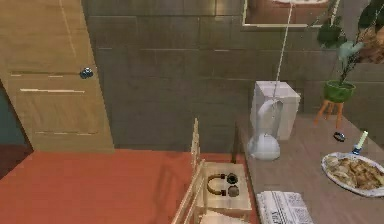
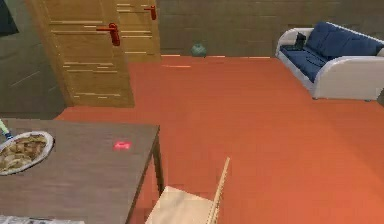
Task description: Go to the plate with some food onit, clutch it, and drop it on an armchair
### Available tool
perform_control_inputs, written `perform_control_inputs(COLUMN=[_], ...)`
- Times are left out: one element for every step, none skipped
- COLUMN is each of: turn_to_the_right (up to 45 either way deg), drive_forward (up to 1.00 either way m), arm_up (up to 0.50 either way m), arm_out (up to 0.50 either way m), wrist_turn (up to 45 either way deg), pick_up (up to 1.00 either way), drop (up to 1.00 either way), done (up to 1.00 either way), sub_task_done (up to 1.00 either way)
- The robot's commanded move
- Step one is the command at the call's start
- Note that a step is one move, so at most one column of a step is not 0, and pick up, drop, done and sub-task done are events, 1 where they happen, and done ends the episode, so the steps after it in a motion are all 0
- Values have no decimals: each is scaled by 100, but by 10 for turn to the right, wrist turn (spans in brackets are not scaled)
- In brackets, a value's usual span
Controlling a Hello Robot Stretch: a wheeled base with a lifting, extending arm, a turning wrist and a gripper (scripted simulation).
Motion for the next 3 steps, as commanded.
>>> perform_control_inputs(turn_to_the_right=[-450,-450,-330], drive_forward=[0,0,0], arm_up=[0,0,0], arm_out=[0,0,0], wrist_turn=[0,0,0], pick_up=[0,0,0], drop=[0,0,0], done=[0,0,0], sub_task_done=[0,0,0])
